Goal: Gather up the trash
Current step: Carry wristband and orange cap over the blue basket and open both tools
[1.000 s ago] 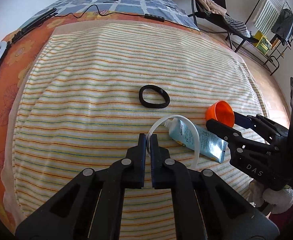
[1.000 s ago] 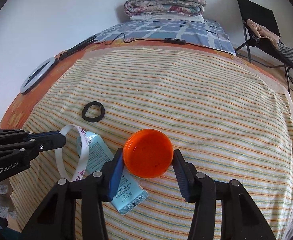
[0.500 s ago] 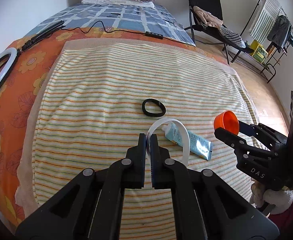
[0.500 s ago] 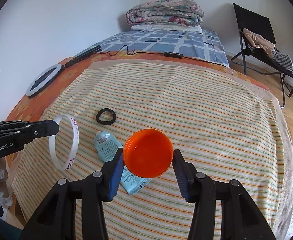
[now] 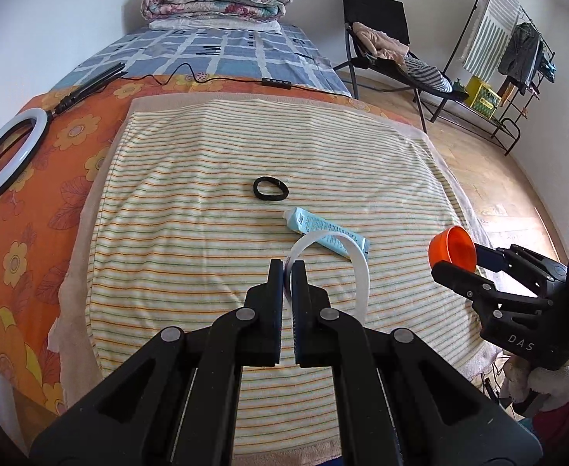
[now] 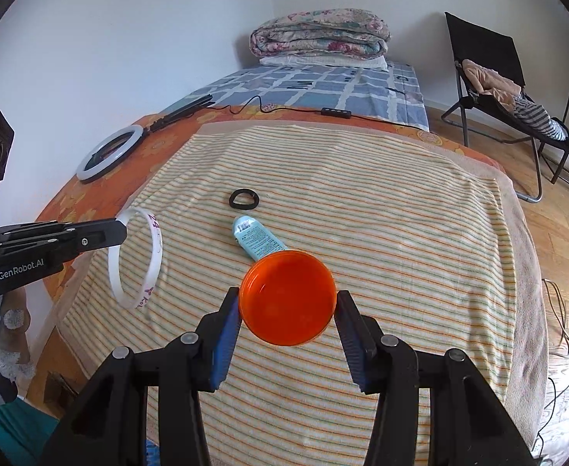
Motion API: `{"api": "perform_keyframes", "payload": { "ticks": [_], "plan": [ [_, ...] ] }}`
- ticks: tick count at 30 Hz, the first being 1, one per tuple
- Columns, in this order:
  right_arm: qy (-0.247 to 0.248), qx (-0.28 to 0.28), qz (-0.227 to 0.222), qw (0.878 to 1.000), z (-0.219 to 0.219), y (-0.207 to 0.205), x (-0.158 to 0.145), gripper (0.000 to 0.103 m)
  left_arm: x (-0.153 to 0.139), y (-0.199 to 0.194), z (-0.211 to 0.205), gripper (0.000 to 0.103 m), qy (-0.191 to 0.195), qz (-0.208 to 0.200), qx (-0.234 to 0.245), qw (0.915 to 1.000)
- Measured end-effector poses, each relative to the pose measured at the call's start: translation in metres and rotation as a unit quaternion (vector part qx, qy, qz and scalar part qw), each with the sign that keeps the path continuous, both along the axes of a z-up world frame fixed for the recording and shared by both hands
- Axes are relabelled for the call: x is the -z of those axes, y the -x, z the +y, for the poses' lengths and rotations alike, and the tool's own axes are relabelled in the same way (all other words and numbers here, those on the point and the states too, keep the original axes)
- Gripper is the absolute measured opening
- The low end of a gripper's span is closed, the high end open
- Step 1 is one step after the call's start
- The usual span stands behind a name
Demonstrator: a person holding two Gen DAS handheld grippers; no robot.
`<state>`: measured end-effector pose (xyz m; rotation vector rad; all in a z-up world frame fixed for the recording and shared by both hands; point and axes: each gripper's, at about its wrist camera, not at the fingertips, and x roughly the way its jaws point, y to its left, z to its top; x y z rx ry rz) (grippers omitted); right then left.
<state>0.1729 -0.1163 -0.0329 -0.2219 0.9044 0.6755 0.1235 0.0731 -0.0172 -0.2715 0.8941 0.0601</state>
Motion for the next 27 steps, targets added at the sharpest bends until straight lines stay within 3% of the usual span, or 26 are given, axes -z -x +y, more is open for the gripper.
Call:
{"api": "perform_keyframes", "payload": {
  "ticks": [12, 27],
  "plan": [
    [-0.003, -0.012, 0.026, 1.000, -0.038, 0.077, 0.001, 0.050, 0.000, 0.075, -0.040, 0.002, 0.011, 0.004, 0.035, 0.9993],
    [0.016, -0.031, 0.057, 0.998, -0.064, 0.150, 0.030, 0.050, 0.042, 0.133, -0.070, 0.002, 0.001, 0.043, 0.062, 0.9972]
  ]
}}
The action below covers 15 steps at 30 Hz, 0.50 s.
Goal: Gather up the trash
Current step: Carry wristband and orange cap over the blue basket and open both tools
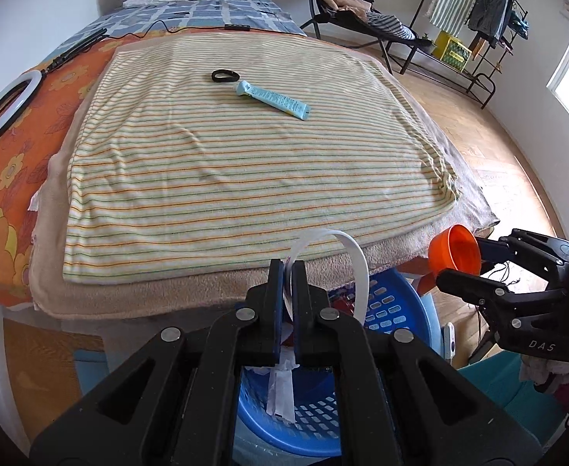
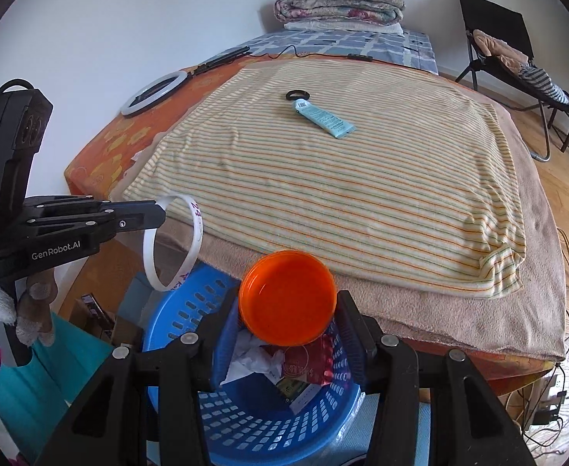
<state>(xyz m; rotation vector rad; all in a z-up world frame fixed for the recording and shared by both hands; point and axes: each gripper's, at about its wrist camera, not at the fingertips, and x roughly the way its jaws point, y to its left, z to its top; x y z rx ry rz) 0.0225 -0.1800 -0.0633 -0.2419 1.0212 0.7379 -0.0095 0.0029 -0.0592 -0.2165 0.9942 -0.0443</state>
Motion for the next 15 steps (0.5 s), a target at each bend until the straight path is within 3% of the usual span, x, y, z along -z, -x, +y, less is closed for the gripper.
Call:
{"api": "perform_keyframes", "payload": {
  "ticks": [15],
  "plan": [
    [0.018, -0.012, 0.021, 1.000, -0.005, 0.025, 0.032, 0.050, 0.040, 0.018, -0.021, 0.002, -0.006, 0.038, 0.017, 0.9991]
  ]
}}
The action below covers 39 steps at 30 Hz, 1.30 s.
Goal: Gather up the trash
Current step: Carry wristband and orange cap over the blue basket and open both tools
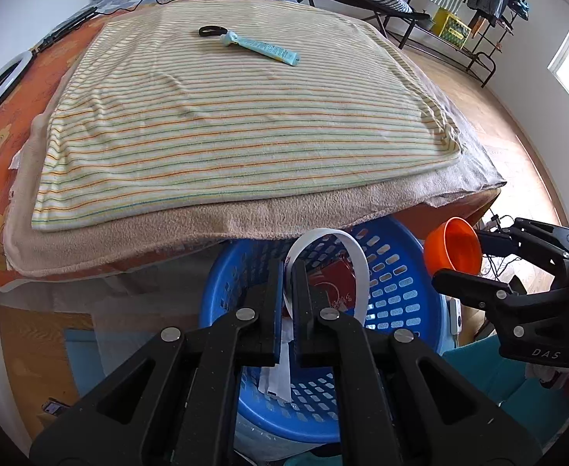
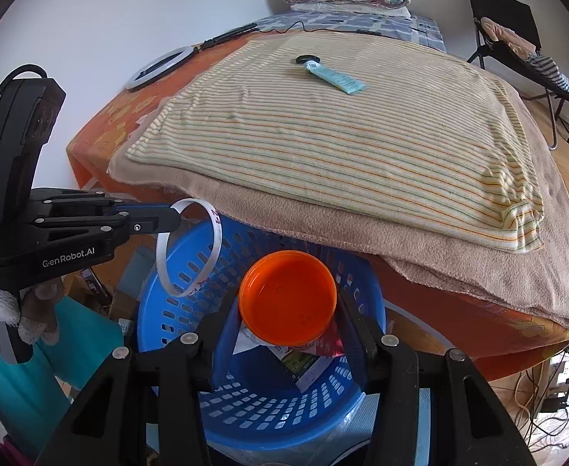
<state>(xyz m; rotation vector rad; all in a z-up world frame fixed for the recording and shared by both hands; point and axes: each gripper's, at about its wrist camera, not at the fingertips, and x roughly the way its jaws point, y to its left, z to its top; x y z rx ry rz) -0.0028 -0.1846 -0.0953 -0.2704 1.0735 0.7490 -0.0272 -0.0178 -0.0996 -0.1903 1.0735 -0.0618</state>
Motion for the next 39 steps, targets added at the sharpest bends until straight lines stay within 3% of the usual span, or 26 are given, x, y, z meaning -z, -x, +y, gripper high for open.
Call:
{"api": "perform_keyframes", "payload": {
  "ticks": [23, 28, 37, 39],
  "plan": [
    [0.031, -0.015, 0.029, 0.999, 0.009, 0.008, 0.031, 0.051, 0.025, 0.003, -0.009, 0.002, -0.041, 0.022, 0.010, 0.9988],
    [0.035, -0.012, 0.031, 0.999, 0.010, 0.007, 0.033, 0.067, 0.028, 0.001, -0.010, 0.002, -0.045, 0.029, 0.013, 0.9985],
    [0.044, -0.011, 0.035, 0.998, 0.012, 0.005, 0.038, 0.073, 0.031, -0.002, -0.006, 0.013, -0.050, 0.032, 0.005, 0.9982],
    [0.045, -0.011, 0.034, 0.998, 0.012, 0.005, 0.038, 0.075, 0.031, -0.002, -0.005, 0.022, -0.050, 0.032, 0.003, 0.9982]
  ]
}}
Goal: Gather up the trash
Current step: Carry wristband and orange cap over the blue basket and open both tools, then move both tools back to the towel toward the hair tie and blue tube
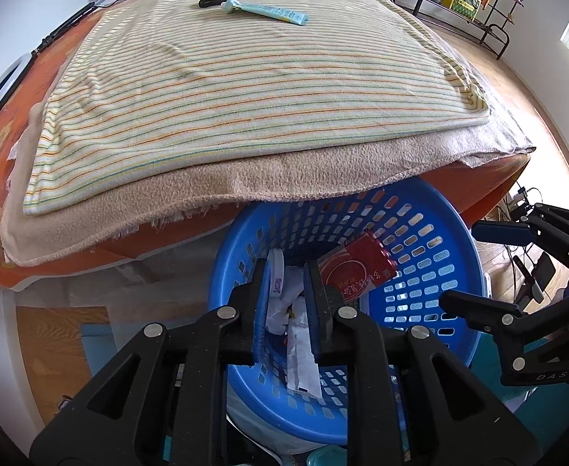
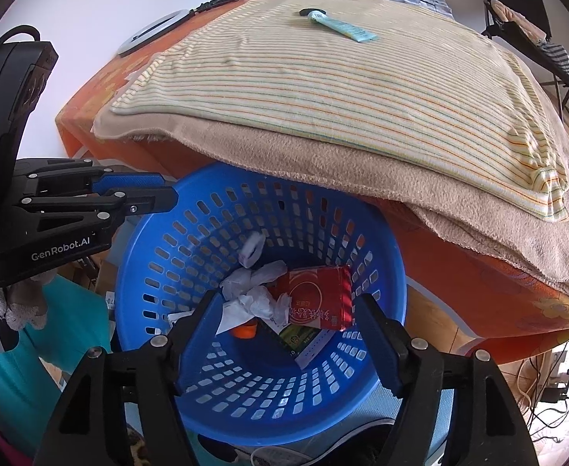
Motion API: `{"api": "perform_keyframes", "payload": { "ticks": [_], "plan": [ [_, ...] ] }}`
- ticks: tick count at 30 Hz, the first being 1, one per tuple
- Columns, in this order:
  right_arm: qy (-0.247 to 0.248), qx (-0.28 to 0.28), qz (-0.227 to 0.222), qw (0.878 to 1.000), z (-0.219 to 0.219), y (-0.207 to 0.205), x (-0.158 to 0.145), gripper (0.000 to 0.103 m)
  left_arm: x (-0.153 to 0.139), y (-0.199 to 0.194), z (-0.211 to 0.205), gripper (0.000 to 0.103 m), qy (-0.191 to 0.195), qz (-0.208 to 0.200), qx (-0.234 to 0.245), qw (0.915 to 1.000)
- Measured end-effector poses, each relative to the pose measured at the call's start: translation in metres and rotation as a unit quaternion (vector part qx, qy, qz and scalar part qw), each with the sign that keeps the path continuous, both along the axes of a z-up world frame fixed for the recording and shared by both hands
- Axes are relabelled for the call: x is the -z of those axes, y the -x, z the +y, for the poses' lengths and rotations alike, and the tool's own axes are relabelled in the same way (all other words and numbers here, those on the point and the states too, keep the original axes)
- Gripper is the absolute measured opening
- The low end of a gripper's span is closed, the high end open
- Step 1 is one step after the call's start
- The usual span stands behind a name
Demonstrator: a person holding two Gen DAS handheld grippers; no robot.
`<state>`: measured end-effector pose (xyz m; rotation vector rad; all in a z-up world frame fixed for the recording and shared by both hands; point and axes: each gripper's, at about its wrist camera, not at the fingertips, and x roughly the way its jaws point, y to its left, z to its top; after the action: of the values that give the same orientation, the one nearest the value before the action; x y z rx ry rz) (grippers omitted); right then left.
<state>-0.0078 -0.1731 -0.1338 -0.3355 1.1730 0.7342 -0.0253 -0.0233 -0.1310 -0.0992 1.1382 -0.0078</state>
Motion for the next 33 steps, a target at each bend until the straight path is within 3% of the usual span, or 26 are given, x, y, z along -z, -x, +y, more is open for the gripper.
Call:
{"api": "perform_keyframes", "payload": {
  "ticks": [3, 10, 14, 16, 26, 29, 33],
  "plan": [
    [0.003, 0.002, -0.003, 1.000, 0.0002, -0.0001, 0.0003, 0.081, -0.0003, 0.0001, 0.0009, 0.036, -0.002, -0.003, -0.003, 1.0000],
    [0.018, 0.006, 0.002, 1.000, 0.0008, -0.0006, 0.0050, 0.081, 0.0007, -0.0006, 0.0015, 0.036, -0.002, 0.000, -0.006, 1.0000],
    [0.024, 0.008, 0.002, 1.000, 0.0014, -0.0012, 0.0068, 0.082, 0.0004, -0.0009, 0.0021, 0.049, -0.003, -0.002, -0.009, 1.0000],
    [0.024, 0.009, 0.002, 1.000, 0.0016, -0.0013, 0.0066, 0.089, 0.0001, -0.0011, 0.0023, 0.049, -0.003, -0.003, -0.009, 1.0000],
    [0.028, 0.008, 0.001, 1.000, 0.0025, -0.0013, 0.0068, 0.090, 0.0020, -0.0016, 0.0047, 0.050, -0.002, 0.002, -0.013, 0.9999],
    [0.031, 0.005, -0.001, 1.000, 0.0037, -0.0005, 0.0073, 0.090, 0.0026, -0.0018, 0.0057, 0.058, -0.002, 0.001, -0.016, 0.9999],
    [0.033, 0.002, 0.000, 0.999, 0.0044, 0.0011, 0.0077, 0.090, 0.0018, -0.0019, 0.0068, 0.059, -0.002, 0.001, -0.017, 0.9999]
  ]
}}
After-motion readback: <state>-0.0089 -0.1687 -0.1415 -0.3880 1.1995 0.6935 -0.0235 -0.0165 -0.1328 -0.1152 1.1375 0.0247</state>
